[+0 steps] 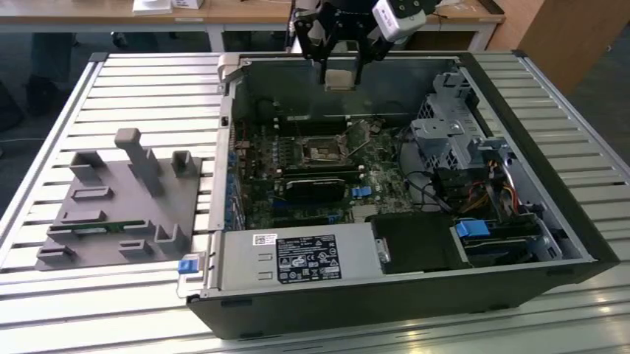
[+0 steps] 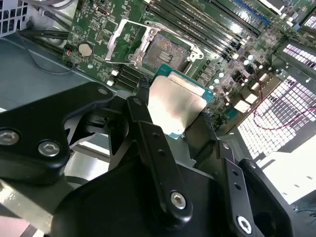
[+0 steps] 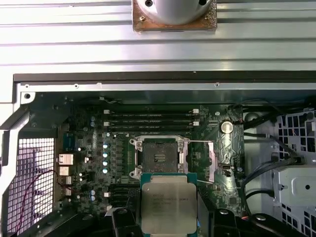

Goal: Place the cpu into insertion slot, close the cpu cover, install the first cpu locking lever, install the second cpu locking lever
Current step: 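Place the cpu into insertion slot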

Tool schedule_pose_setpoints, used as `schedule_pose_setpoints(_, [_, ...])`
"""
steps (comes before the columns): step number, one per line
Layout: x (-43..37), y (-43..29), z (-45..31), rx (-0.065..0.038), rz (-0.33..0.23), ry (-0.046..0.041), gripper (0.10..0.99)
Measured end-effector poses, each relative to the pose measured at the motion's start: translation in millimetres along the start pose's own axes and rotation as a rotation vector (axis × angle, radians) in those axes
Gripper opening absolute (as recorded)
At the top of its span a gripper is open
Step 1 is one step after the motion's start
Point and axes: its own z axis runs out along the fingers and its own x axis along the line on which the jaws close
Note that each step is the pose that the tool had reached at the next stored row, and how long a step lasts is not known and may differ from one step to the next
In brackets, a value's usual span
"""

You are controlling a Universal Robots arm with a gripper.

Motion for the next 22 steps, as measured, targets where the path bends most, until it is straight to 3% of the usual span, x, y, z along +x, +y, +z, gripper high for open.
schedule_pose_setpoints(15, [0.8,-0.1,1.1,-0.003,0.214,-0.019,0.541])
schedule_pose_setpoints(22, [14.0,-0.7,2.0,-0.003,0.234,-0.0209,0.541])
